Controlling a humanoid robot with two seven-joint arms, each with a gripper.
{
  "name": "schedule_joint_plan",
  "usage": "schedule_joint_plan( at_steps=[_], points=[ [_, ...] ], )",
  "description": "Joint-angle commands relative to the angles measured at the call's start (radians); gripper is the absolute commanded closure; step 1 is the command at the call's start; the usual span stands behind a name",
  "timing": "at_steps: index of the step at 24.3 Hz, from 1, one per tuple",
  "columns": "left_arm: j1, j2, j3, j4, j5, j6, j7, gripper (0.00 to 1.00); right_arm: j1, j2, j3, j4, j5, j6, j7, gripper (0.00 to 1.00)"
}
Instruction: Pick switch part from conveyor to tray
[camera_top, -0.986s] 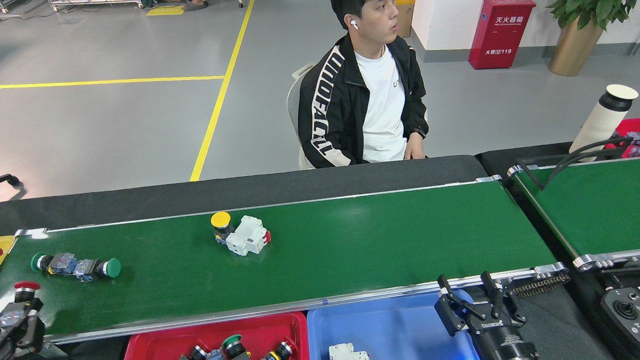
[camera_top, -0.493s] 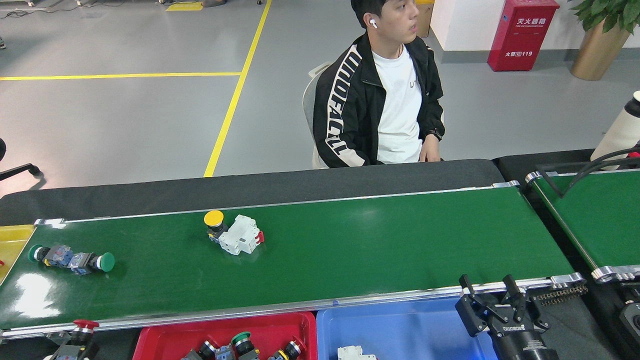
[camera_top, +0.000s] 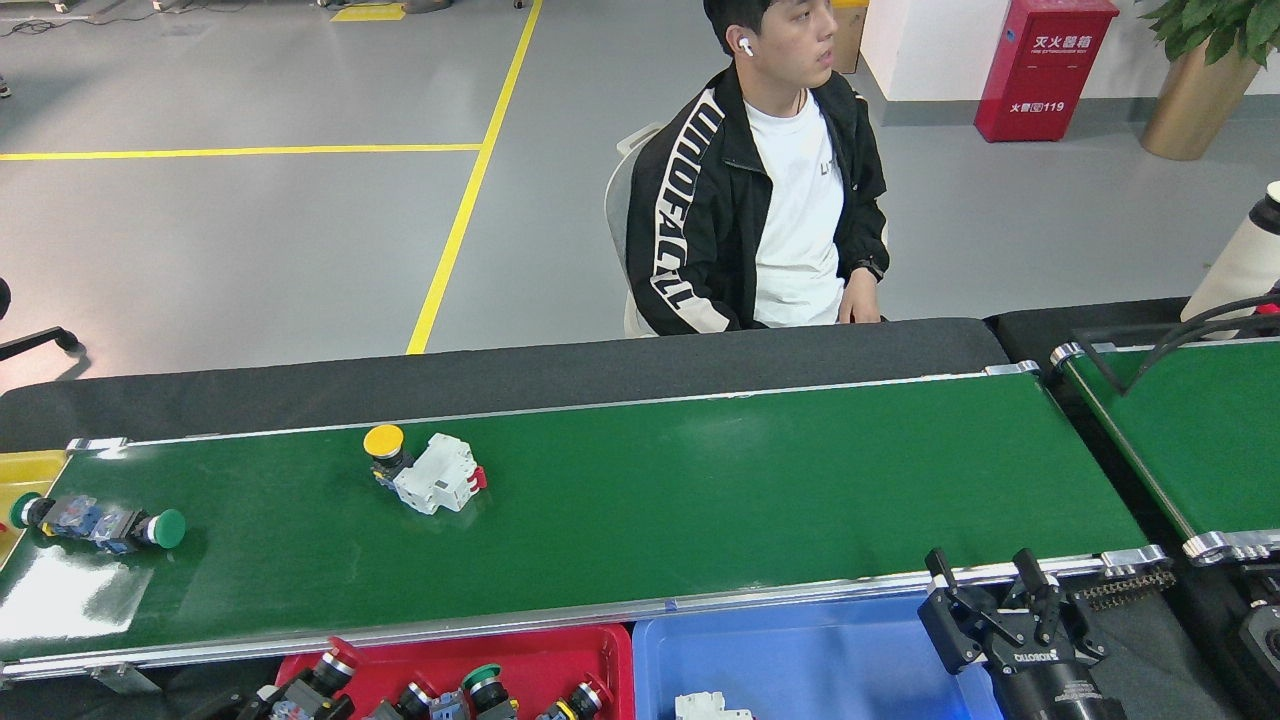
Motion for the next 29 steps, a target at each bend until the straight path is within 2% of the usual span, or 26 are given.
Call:
schedule_joint_plan(
  at_steps=[1,8,10,12,15,17,20,21,23,27,29],
  points=[
    [-0.004,-0.003,-0.008,-0.013,-0.001,-0.005,0.010,0.00,-0.003,-0.008,-0.002,-0.013,-0.003,-0.005,-0.009,0.01],
    [-0.004,-0.033,-0.004,-0.013,0.001,-0.005,0.008,0.00,-0.003,-0.008,-0.005,-0.013,-0.003,-0.005,-0.009,0.01],
    [-0.010,-0.062,0.016,-0.013,0.004,-0.005,0.010,0.00,-0.003,-0.008,-0.002,-0.013,-0.003,-0.005,-0.009,0.01],
    [-0.014,-0.100,0.082,-0.013,0.009,-0.005,0.010,0.00,-0.003,-0.008,-0.005,-0.015,-0.003,-0.005,-0.009,0.01],
    [-0.015,-0.197,0.257,-0.011,0.007,-0.005,-0.004,0.00,-0.002,-0.008,-0.002,-0.015,-0.003,-0.005,-0.009,0.01],
    [-0.015,-0.220,0.326,-0.008,0.005,-0.005,-0.006,0.00,0.000,-0.006,-0.002,-0.015,-0.003,-0.005,-0.009,0.01],
    [-0.014,-0.226,0.397,-0.005,0.002,-0.005,-0.049,0.00,0.000,-0.008,-0.002,-0.013,-0.003,-0.005,-0.009,0.01],
    [-0.014,-0.226,0.409,-0.002,0.002,0.041,-0.069,0.00,0.000,-0.006,-0.002,-0.013,-0.003,-0.005,-0.009,0.01],
    [-0.012,-0.218,0.412,0.006,0.005,0.130,-0.073,0.00,0.000,-0.006,-0.002,-0.015,-0.003,-0.005,-0.009,0.01],
    [-0.021,-0.218,0.400,0.007,-0.001,0.159,-0.075,0.00,0.000,-0.006,-0.002,-0.016,-0.003,-0.005,-0.009,0.01],
    [-0.072,-0.210,0.384,0.023,-0.021,0.182,-0.078,0.00,0.000,-0.006,-0.002,-0.016,-0.003,-0.005,-0.009,0.01]
  ],
)
